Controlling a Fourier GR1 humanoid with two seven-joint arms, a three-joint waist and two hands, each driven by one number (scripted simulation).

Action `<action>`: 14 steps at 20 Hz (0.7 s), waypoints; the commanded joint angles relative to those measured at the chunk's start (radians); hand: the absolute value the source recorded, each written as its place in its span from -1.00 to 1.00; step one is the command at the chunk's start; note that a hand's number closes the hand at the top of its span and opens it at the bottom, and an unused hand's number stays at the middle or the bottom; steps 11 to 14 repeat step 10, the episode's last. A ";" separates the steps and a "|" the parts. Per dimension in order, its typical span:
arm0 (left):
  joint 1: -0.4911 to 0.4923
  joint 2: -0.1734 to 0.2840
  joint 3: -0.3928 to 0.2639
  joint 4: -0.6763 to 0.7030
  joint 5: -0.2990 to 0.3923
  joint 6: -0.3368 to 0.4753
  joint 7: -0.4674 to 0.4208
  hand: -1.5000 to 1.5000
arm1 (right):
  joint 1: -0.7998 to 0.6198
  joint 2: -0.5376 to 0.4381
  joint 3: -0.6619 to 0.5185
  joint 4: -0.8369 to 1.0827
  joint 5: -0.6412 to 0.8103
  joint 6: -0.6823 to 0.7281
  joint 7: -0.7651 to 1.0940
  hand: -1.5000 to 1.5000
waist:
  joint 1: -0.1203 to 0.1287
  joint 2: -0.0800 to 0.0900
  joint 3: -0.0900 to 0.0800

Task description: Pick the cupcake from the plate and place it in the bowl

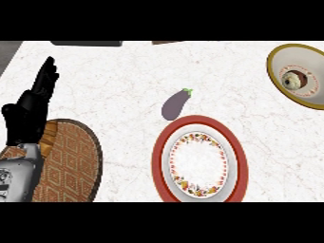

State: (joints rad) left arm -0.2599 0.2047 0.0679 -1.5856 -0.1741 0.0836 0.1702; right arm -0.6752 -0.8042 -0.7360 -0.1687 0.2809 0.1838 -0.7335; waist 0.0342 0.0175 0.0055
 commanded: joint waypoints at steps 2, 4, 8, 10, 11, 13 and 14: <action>0.030 0.005 0.022 -0.006 0.028 -0.018 -0.021 0.00 | 0.106 -0.022 -0.002 -0.002 -0.019 0.127 -0.108 -1.00 | -0.007 -0.005 -0.001; 0.030 -0.014 0.003 -0.014 -0.013 0.017 -0.012 0.00 | 0.127 0.023 0.005 -0.014 -0.029 0.104 -0.134 -1.00 | -0.015 -0.009 -0.002; 0.029 0.008 0.022 -0.039 0.013 -0.015 0.015 0.00 | 0.131 0.020 0.019 -0.027 -0.032 0.106 -0.143 -1.00 | -0.012 -0.010 -0.002; 0.012 0.013 0.038 -0.014 0.024 -0.022 0.001 0.00 | 0.137 -0.005 0.026 -0.024 -0.031 0.139 -0.138 -1.00 | -0.012 -0.008 -0.002; 0.012 0.013 0.038 -0.014 0.024 -0.022 0.001 0.00 | 0.137 -0.005 0.026 -0.024 -0.031 0.139 -0.138 -1.00 | -0.012 -0.008 -0.002; 0.012 0.013 0.038 -0.014 0.024 -0.022 0.001 0.00 | 0.137 -0.005 0.026 -0.024 -0.031 0.139 -0.138 -1.00 | -0.012 -0.008 -0.002; 0.012 0.013 0.038 -0.014 0.024 -0.022 0.001 0.00 | 0.137 -0.005 0.026 -0.024 -0.031 0.139 -0.138 -1.00 | -0.012 -0.008 -0.002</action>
